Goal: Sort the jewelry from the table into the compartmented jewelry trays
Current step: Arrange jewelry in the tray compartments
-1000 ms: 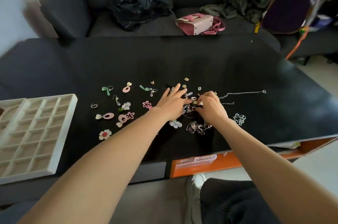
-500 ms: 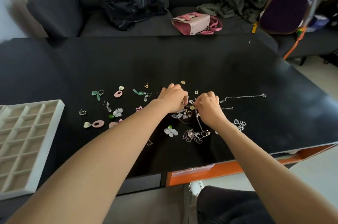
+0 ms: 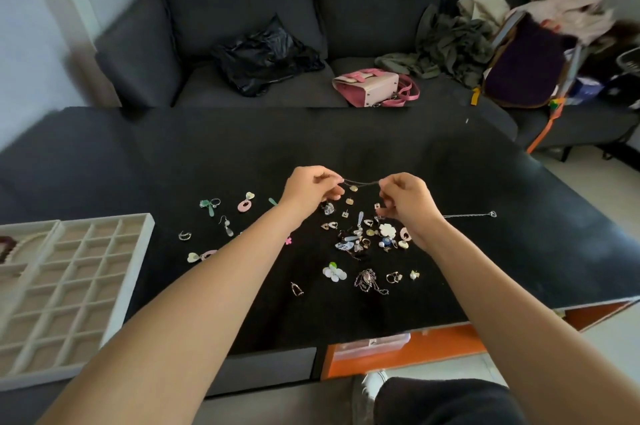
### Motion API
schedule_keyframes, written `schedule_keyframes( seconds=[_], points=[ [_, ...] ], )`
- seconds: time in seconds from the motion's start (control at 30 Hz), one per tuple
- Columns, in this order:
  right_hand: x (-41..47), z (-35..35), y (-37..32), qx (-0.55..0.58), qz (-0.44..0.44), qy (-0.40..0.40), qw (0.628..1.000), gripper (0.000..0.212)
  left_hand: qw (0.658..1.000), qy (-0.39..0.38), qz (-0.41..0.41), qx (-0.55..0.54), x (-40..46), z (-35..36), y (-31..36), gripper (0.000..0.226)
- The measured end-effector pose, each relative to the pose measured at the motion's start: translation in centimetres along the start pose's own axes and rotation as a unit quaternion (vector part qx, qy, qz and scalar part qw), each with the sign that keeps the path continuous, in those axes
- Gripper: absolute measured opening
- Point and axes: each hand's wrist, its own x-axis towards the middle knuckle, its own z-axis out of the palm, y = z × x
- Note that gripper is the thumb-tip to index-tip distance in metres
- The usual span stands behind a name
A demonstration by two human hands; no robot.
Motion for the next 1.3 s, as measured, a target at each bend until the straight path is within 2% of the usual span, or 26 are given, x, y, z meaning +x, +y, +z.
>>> schedule_keyframes(
  seconds=[0.2,0.33,0.43,0.57,0.83,1.03,1.17,1.3],
  points=[
    [-2.3,1.6,-1.9,-0.065,-0.068,-0.029,0.995,0.008,0.992,0.050,-0.024,-0.110,-3.5,-4.2,2.4,0.020],
    [-4.2,4.3,-3.6,-0.090,-0.094,-0.069,0.989,0.010,0.967,0.100,-0.043,-0.231,-6.7,-5.9,3.5,0.023],
    [-5.8,6.2,-4.9,-0.141,-0.128,-0.108,0.976,0.008,0.947,0.147,-0.054,-0.281,-9.0,-8.1,4.4,0.024],
    [-7.5,8.8,-6.4,-0.213,-0.155,-0.150,0.953,0.011,0.938,0.193,-0.046,-0.283,-12.0,-12.1,4.8,0.024],
    [-11.0,15.3,-9.1,-0.122,-0.098,-0.218,0.963,0.015,0.929,0.249,0.012,-0.273,-17.8,-19.5,3.1,0.018],
    [-13.6,20.7,-10.3,-0.066,-0.041,-0.246,0.966,0.020,0.918,0.296,0.022,-0.261,-22.4,-23.8,1.9,0.013],
    [-15.1,24.2,-10.8,-0.057,-0.037,-0.262,0.963,0.024,0.912,0.293,0.013,-0.286,-24.8,-26.4,1.1,0.019],
    [-16.3,27.0,-11.3,-0.075,-0.071,-0.269,0.957,0.025,0.912,0.291,0.016,-0.288,-26.8,-28.7,0.5,0.022]
  ],
)
